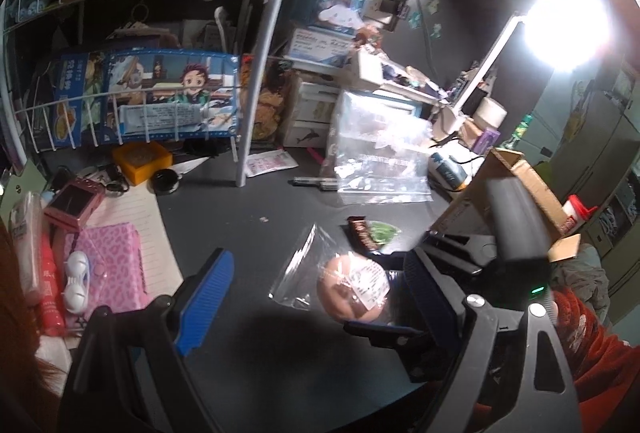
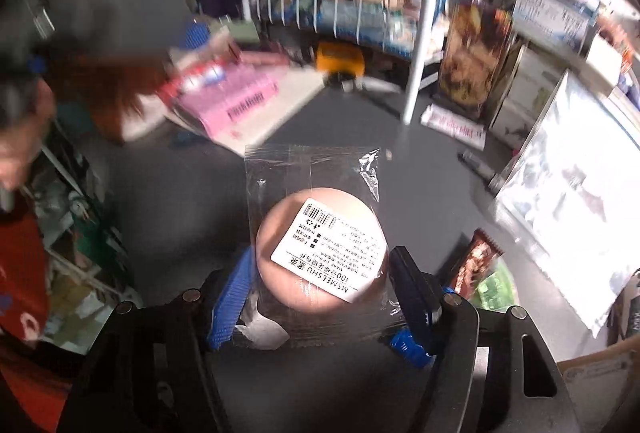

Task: Organize objects
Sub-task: 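Return the right gripper and grasp the bagged pink round sponge, then carry the bagged sponge into the box and open the right gripper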

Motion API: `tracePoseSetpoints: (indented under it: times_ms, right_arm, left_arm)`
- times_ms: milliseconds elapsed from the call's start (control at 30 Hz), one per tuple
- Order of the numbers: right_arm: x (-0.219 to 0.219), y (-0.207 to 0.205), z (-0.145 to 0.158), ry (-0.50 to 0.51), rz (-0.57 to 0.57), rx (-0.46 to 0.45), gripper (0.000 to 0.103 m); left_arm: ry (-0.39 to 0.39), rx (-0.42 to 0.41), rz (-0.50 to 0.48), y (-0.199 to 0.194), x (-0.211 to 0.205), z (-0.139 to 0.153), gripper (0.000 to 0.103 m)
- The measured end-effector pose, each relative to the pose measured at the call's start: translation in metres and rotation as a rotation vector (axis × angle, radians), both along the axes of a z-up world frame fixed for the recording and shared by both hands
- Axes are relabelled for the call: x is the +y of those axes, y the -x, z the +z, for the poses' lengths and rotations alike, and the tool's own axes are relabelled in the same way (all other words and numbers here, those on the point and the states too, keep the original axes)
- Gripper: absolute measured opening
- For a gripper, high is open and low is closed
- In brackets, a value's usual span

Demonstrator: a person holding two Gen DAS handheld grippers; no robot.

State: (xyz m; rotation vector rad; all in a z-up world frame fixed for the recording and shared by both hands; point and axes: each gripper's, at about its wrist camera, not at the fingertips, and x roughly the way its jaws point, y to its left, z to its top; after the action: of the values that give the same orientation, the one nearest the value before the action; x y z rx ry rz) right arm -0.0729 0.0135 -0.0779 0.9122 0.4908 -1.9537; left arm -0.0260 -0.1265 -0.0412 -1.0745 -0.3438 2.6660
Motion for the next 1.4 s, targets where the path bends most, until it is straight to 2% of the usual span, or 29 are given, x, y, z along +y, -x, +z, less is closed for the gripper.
tracePoseSetpoints:
  times_ms: [167,333,367,467,667,800,1067,1200,1233,1300,1333,1400]
  right_arm:
    - [0.026,-0.021,0.057,0.124,-0.017,0.066,0.065]
    - [0.059,-0.027,0.092,0.195,-0.058,0.088,0.065]
    - [0.067,-0.027,0.098,0.205,-0.069,0.097,0.065]
    - [0.094,-0.027,0.112,0.219,-0.100,0.139,0.065]
    - [0.152,-0.014,0.125,0.233,-0.186,0.156,0.065]
    - [0.194,-0.003,0.126,0.245,-0.266,0.142,0.065]
    - [0.258,0.020,0.116,0.216,-0.389,0.090,0.065]
    - [0.272,0.028,0.110,0.181,-0.420,0.069,0.065]
    - [0.274,0.028,0.109,0.173,-0.423,0.067,0.066]
    - [0.275,0.028,0.106,0.141,-0.432,0.068,0.068]
    - [0.275,0.029,0.105,0.124,-0.439,0.076,0.073]
    - [0.277,0.027,0.104,0.103,-0.454,0.102,0.078]
  left_arm:
    - [-0.029,0.039,-0.038,-0.004,0.021,0.016,0.085]
    - [-0.082,0.092,-0.106,-0.001,0.050,0.037,0.083]
    - [-0.096,0.102,-0.128,0.002,0.059,0.042,0.081]
    - [-0.123,0.120,-0.184,0.010,0.085,0.055,0.066]
    - [-0.115,0.127,-0.296,0.040,0.148,0.072,0.043]
    - [-0.107,0.105,-0.365,0.064,0.193,0.074,0.040]
    - [-0.093,0.034,-0.469,0.103,0.267,0.063,0.040]
    - [-0.084,0.002,-0.497,0.115,0.285,0.054,0.040]
    - [-0.077,-0.003,-0.501,0.115,0.287,0.053,0.042]
    - [-0.049,-0.007,-0.494,0.117,0.292,0.051,0.060]
    - [-0.038,-0.003,-0.484,0.118,0.293,0.051,0.073]
    - [-0.037,0.009,-0.473,0.116,0.289,0.053,0.076]
